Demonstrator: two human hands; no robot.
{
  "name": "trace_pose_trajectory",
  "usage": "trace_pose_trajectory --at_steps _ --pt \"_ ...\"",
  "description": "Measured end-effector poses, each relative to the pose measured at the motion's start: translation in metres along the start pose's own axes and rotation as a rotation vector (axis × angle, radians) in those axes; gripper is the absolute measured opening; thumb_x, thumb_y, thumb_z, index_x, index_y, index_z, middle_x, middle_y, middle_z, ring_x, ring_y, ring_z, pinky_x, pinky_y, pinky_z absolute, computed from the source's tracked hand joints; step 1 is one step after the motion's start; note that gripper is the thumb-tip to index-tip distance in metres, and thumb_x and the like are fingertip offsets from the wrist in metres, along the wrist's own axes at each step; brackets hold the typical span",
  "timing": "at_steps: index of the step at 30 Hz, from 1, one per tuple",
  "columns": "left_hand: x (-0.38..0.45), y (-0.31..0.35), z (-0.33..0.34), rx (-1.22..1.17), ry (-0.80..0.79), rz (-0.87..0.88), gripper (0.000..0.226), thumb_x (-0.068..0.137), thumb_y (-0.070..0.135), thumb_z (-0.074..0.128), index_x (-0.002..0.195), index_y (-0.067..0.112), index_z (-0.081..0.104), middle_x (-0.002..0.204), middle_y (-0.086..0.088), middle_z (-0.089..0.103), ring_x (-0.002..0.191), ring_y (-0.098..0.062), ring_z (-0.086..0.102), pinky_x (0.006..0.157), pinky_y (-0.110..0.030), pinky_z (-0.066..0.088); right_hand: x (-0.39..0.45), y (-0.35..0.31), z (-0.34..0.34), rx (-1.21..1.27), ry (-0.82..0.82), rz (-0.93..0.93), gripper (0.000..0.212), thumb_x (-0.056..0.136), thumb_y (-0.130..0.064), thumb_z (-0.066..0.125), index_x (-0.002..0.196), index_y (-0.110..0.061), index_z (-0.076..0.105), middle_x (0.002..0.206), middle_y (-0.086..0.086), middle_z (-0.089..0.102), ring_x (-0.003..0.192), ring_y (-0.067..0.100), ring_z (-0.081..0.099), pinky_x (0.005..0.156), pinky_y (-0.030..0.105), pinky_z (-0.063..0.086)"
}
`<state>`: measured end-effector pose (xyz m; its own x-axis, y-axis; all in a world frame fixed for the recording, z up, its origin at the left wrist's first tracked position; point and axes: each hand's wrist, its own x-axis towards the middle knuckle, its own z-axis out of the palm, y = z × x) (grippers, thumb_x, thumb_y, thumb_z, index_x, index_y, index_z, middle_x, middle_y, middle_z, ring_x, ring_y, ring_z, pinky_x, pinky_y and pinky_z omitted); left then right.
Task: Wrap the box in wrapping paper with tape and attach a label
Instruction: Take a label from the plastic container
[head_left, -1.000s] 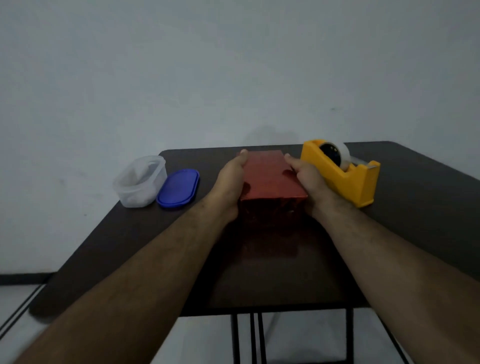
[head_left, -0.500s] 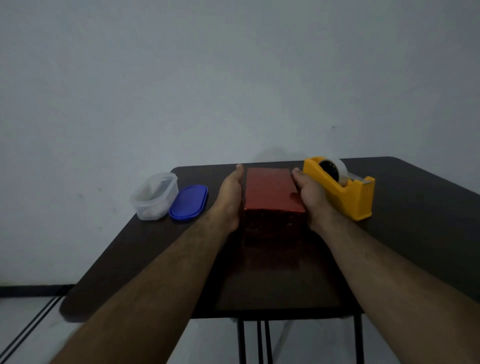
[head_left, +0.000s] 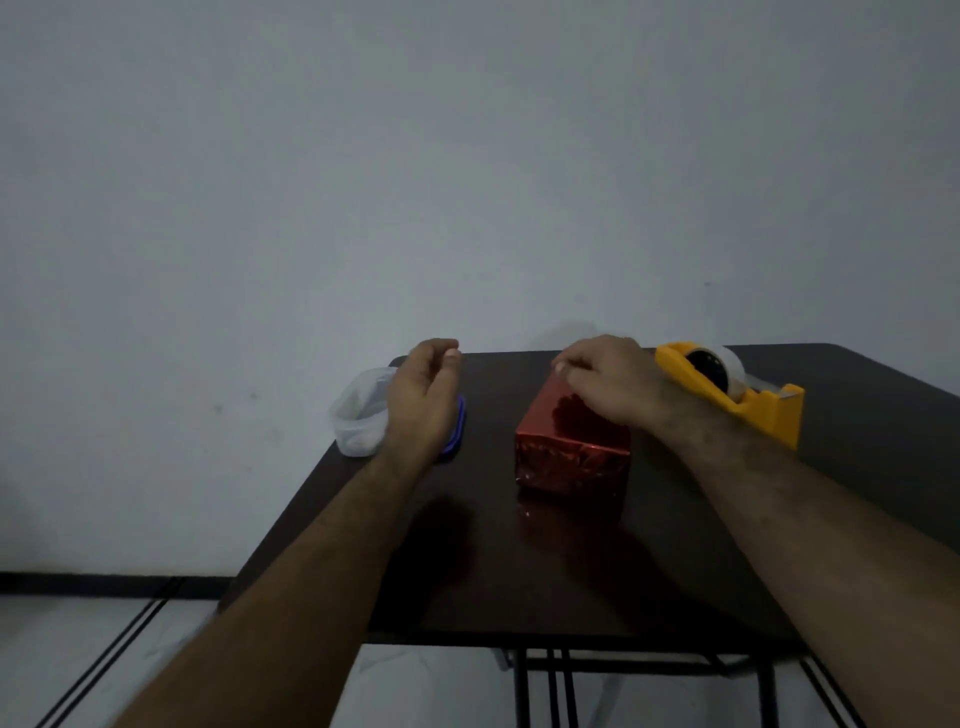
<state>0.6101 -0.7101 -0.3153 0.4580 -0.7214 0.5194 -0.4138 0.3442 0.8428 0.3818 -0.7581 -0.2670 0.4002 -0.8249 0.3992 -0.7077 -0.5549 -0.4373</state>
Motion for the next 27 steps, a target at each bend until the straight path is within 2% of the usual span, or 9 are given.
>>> trace_pose_trajectory --at_steps 2,5,7,9,14,19,21,24,27 --pt "0.003 -0.008 -0.029 0.169 0.1 0.087 0.025 0.106 0.029 0.056 0.124 0.018 0.07 0.116 0.008 0.071 0.107 -0.007 0.064 0.098 -0.026 0.052 0.008 -0.031 0.0 -0.183 -0.098 -0.034 0.032 0.103 -0.043 0.059 0.121 -0.023 0.076 0.122 -0.001 0.073 0.108 0.018 0.065 0.093 0.036 0.053" --pt "0.01 -0.026 -0.058 0.312 0.256 0.066 0.034 0.106 0.031 0.054 0.133 0.014 0.066 0.13 0.0 0.069 0.12 -0.015 0.061 0.105 -0.034 0.051 0.014 -0.075 0.012 -0.324 -0.337 -0.028 0.057 0.092 -0.069 0.062 0.127 -0.025 0.071 0.121 -0.003 0.071 0.109 0.019 0.065 0.095 0.04 0.055" --pt "0.012 -0.033 -0.064 0.364 0.293 0.001 0.039 0.105 0.033 0.054 0.137 0.013 0.063 0.136 -0.004 0.067 0.125 -0.021 0.06 0.109 -0.041 0.05 0.018 -0.09 0.022 -0.483 -0.507 0.007 0.063 0.082 -0.072 0.072 0.123 -0.024 0.073 0.115 -0.005 0.07 0.107 0.019 0.065 0.093 0.038 0.056" --pt "0.014 -0.038 -0.066 0.427 0.296 -0.023 0.042 0.104 0.034 0.056 0.139 0.012 0.063 0.138 -0.006 0.066 0.128 -0.025 0.059 0.111 -0.042 0.047 0.019 -0.096 0.026 -0.58 -0.575 0.032 0.062 0.077 -0.066 0.082 0.121 -0.023 0.074 0.112 -0.005 0.071 0.104 0.018 0.065 0.089 0.037 0.056" --pt "0.018 -0.047 -0.063 0.605 0.235 0.032 0.041 0.102 0.039 0.059 0.137 0.017 0.063 0.132 -0.006 0.069 0.123 -0.025 0.062 0.112 -0.047 0.043 0.002 -0.095 0.02 -0.587 -0.587 0.011 0.074 0.082 -0.051 0.085 0.146 -0.026 0.06 0.146 -0.004 0.061 0.131 0.02 0.058 0.105 0.035 0.049" --pt "0.018 -0.054 -0.057 0.653 0.187 -0.001 0.039 0.103 0.039 0.057 0.136 0.019 0.062 0.131 -0.006 0.069 0.125 -0.026 0.061 0.113 -0.046 0.035 -0.014 -0.074 0.026 -0.503 -0.543 0.015 0.069 0.084 -0.043 0.085 0.146 -0.026 0.061 0.156 -0.003 0.053 0.142 0.019 0.051 0.117 0.041 0.044" --pt "0.018 -0.053 -0.058 0.651 0.183 -0.019 0.039 0.102 0.037 0.06 0.137 0.02 0.062 0.133 -0.006 0.069 0.126 -0.027 0.061 0.114 -0.046 0.035 -0.017 -0.073 0.027 -0.476 -0.512 0.022 0.068 0.084 -0.042 0.085 0.145 -0.028 0.061 0.158 -0.003 0.05 0.144 0.019 0.049 0.119 0.044 0.042" --pt "0.017 -0.055 -0.061 0.59 0.239 -0.036 0.039 0.1 0.032 0.064 0.136 0.017 0.062 0.135 -0.006 0.067 0.127 -0.028 0.06 0.114 -0.045 0.037 -0.017 -0.079 0.029 -0.448 -0.392 -0.001 0.07 0.08 -0.054 0.083 0.143 -0.031 0.061 0.153 -0.006 0.054 0.139 0.02 0.052 0.12 0.052 0.038" --pt "0.019 -0.063 -0.066 0.445 0.348 -0.06 0.043 0.098 0.027 0.065 0.138 0.015 0.061 0.14 -0.007 0.064 0.129 -0.029 0.058 0.113 -0.045 0.043 -0.01 -0.094 0.042 -0.355 -0.256 -0.063 0.059 0.084 -0.052 0.079 0.138 -0.031 0.066 0.143 -0.005 0.063 0.13 0.02 0.058 0.114 0.046 0.045"
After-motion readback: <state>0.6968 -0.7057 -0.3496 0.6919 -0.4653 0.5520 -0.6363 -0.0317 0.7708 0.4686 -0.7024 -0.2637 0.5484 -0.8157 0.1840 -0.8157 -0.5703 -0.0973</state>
